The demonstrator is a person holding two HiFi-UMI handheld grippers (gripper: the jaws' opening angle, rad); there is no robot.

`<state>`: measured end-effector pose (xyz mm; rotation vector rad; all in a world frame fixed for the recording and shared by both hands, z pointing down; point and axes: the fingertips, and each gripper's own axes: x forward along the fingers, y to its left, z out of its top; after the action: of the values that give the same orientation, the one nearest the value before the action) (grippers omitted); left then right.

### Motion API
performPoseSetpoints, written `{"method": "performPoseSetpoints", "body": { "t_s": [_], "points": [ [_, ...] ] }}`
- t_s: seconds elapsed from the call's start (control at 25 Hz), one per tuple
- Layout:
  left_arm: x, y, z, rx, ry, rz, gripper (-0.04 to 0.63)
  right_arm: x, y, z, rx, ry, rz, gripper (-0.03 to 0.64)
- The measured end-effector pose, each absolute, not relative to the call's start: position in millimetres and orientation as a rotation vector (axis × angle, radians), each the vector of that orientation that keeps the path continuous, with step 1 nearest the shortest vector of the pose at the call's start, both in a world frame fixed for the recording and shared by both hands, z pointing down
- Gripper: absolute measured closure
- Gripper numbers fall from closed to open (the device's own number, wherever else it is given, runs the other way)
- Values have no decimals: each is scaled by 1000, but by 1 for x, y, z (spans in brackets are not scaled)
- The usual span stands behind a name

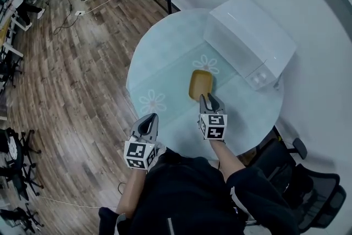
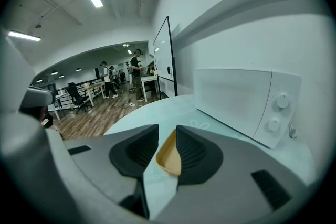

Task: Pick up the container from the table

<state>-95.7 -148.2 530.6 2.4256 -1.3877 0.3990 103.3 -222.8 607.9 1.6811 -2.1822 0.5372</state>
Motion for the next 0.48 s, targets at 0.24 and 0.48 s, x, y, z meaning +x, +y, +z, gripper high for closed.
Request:
{"method": "performPoseSetpoints", "body": {
  "t_s": [0.24,0.48],
  "points": [
    [-106,-145,535,2385,-1420,407,578,115,-239,631,1691,-2112,569,512],
    [-109,-145,542,2360,-1430,420,577,129,-254,662,1675,-2036,591,508]
  ]
}}
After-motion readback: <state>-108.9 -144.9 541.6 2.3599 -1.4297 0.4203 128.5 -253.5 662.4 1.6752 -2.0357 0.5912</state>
